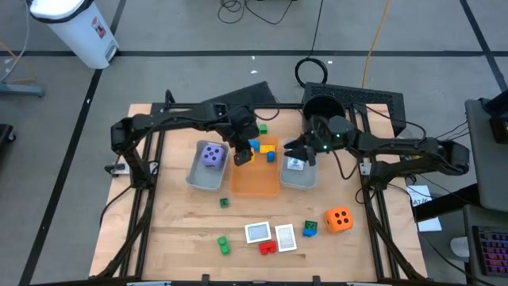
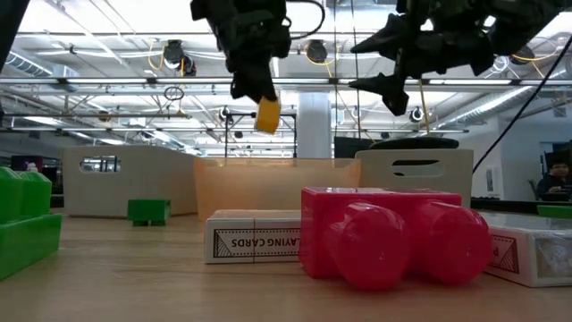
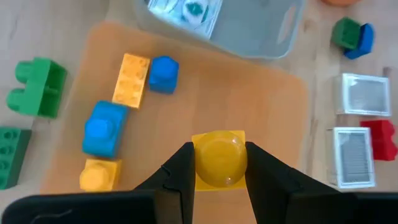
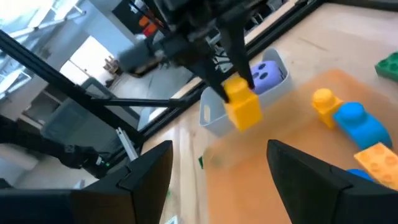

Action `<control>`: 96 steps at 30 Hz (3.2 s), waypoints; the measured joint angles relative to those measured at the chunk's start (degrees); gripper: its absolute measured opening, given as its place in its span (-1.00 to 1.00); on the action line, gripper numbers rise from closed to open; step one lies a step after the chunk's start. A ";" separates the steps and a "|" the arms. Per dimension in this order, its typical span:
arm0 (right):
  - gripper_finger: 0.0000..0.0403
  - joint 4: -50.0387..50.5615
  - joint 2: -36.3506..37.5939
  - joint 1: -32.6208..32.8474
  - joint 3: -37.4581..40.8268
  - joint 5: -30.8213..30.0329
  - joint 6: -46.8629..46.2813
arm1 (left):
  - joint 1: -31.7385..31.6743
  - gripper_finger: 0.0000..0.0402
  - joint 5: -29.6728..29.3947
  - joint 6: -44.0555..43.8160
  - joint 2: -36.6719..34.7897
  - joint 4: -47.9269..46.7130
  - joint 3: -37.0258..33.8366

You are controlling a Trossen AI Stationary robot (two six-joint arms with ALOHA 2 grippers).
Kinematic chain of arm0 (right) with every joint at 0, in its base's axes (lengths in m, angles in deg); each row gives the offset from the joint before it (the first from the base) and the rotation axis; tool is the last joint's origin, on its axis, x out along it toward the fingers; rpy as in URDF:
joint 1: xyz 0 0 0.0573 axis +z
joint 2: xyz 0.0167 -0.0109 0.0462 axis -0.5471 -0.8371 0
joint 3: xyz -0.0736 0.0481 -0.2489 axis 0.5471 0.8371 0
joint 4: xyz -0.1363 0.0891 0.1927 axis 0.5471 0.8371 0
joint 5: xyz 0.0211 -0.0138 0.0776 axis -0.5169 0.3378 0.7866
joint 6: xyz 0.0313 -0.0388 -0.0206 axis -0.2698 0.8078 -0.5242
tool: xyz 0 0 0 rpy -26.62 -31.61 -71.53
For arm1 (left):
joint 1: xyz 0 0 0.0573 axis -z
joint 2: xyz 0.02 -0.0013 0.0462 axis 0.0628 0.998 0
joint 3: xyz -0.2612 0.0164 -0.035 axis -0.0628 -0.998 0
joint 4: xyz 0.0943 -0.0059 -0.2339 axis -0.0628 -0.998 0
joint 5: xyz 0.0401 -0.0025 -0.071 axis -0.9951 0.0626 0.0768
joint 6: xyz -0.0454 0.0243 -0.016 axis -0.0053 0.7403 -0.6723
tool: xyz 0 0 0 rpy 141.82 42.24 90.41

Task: Pick & Place Toys
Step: Put the yellow game piece into the orange bin

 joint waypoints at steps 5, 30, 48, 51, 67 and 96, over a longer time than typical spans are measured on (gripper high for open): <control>0.26 -3.84 1.31 0.02 2.98 0.00 -3.50 | -0.24 -0.46 -0.21 -1.50 0.00 5.36 -5.19; 0.26 -4.47 1.32 0.39 3.43 -4.49 -3.26 | 0.65 -0.46 -15.24 -15.69 -0.31 21.59 -20.10; 0.26 -4.65 1.32 0.42 3.43 -7.45 -3.50 | 3.78 -0.46 -12.61 -7.35 -7.91 28.26 -29.57; 0.26 -4.65 1.32 0.42 3.43 -7.54 -3.74 | 3.78 -0.46 -13.06 -5.40 -10.57 31.61 -32.62; 0.26 -4.65 1.32 0.39 3.43 -10.43 -5.04 | 0.14 -0.46 -13.18 11.11 -10.95 35.87 -35.84; 0.26 -4.25 1.30 0.40 3.43 -13.18 -4.59 | -2.40 -0.42 -7.64 16.07 -6.05 35.97 -35.79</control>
